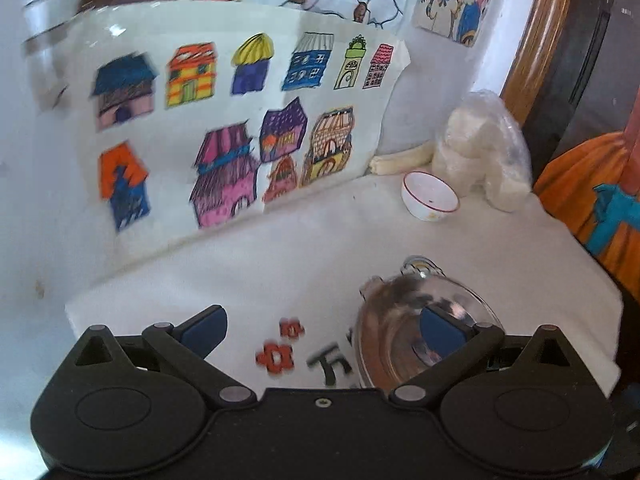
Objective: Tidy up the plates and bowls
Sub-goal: 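Move both tools to the second red-rimmed white bowl by the dough bag and grasp its rim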
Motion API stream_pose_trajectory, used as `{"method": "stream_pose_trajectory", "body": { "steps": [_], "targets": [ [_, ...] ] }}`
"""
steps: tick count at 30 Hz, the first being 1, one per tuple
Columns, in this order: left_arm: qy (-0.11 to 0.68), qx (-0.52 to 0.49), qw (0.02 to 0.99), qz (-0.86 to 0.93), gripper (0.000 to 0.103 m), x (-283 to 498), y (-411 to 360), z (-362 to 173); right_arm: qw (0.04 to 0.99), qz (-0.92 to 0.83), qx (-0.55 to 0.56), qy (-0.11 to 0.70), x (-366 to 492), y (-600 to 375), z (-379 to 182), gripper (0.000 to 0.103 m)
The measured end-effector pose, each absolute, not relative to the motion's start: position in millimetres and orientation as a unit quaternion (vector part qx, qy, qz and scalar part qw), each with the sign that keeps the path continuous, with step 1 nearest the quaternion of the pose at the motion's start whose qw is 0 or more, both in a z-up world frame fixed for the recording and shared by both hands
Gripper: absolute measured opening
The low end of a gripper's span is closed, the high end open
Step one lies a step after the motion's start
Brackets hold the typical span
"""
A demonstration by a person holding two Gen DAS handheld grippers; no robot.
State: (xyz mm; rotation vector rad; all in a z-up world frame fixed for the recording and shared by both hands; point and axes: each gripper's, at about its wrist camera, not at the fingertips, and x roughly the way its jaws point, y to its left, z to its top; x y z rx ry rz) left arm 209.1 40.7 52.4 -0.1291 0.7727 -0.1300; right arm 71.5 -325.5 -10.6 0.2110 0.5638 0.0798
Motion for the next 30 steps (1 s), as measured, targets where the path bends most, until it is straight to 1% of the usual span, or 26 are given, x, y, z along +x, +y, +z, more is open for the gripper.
{"method": "stream_pose_trajectory", "body": {
  "steps": [5,8,11,13,16,20,23,28,30],
  "targets": [
    [0.376,-0.034,0.925,-0.054,0.102,254.2,25.3,55.7,0.970,0.043,0.093,0.219,113.8,-332.0,23.7,0.103],
    [0.364,-0.032,0.929,-0.062,0.102,280.8,10.1,58.8,0.977,0.060,0.118,0.170,148.4,-337.5,40.0,0.103],
    [0.343,-0.054,0.935,-0.076,0.102,304.3,-5.4,60.4,0.974,0.065,0.150,0.155,196.1,-341.1,47.8,0.103],
    [0.337,-0.067,0.936,-0.077,0.102,319.2,-14.8,58.6,0.966,0.077,0.182,0.167,235.3,-342.4,44.6,0.103],
    [0.338,-0.081,0.934,-0.078,0.102,340.9,-28.8,51.8,0.951,0.083,0.210,0.212,289.0,-347.7,25.0,0.103],
    [0.354,-0.077,0.929,-0.079,0.102,371.1,-47.7,38.1,0.940,0.099,0.212,0.247,328.4,-345.3,-2.1,0.102],
    [0.365,-0.088,0.924,-0.076,0.102,390.7,-55.0,28.8,0.936,0.106,0.212,0.261,344.9,-340.2,-12.7,0.098],
    [0.387,-0.111,0.912,-0.078,0.102,415.7,-62.6,16.2,0.933,0.117,0.197,0.278,363.4,-330.6,-20.3,0.085],
    [0.394,-0.123,0.908,-0.077,0.102,424.9,-64.4,11.7,0.932,0.122,0.187,0.285,369.4,-324.5,-22.9,0.083]
  ]
}}
